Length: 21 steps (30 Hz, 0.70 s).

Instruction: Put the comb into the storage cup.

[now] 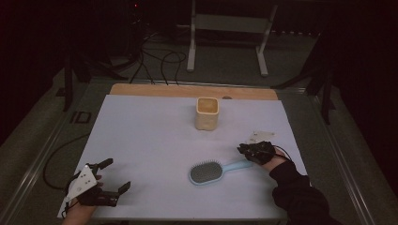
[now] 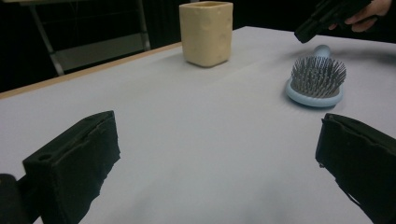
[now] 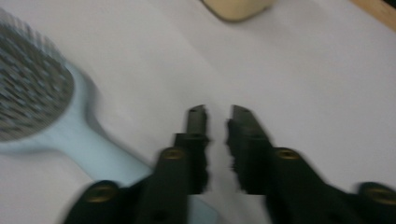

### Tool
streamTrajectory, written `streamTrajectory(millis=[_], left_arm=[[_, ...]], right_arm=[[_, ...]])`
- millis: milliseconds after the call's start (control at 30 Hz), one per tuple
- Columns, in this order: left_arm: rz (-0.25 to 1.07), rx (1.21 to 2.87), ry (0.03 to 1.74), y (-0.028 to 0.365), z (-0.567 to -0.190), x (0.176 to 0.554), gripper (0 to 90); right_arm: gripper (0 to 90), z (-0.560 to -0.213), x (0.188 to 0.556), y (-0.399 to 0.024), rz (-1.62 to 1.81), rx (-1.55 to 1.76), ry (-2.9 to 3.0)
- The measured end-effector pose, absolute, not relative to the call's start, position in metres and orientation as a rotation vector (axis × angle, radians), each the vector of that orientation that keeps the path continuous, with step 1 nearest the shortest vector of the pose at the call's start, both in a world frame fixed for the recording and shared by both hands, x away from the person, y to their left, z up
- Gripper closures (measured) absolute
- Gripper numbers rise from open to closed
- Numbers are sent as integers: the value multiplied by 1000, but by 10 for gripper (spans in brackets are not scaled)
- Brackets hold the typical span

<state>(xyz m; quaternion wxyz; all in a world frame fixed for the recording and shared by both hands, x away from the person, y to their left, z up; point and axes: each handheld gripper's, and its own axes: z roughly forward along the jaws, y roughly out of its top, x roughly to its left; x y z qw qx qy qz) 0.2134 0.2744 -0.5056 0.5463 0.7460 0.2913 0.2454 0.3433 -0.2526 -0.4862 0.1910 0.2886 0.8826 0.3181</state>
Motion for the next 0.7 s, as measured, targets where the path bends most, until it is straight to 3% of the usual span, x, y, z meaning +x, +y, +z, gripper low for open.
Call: streamTrajectory(millis=[700], left_arm=[[579,1771,691,275,-506,213,0]], right_arm=[[900,-492,347,-248,744,694,2648]])
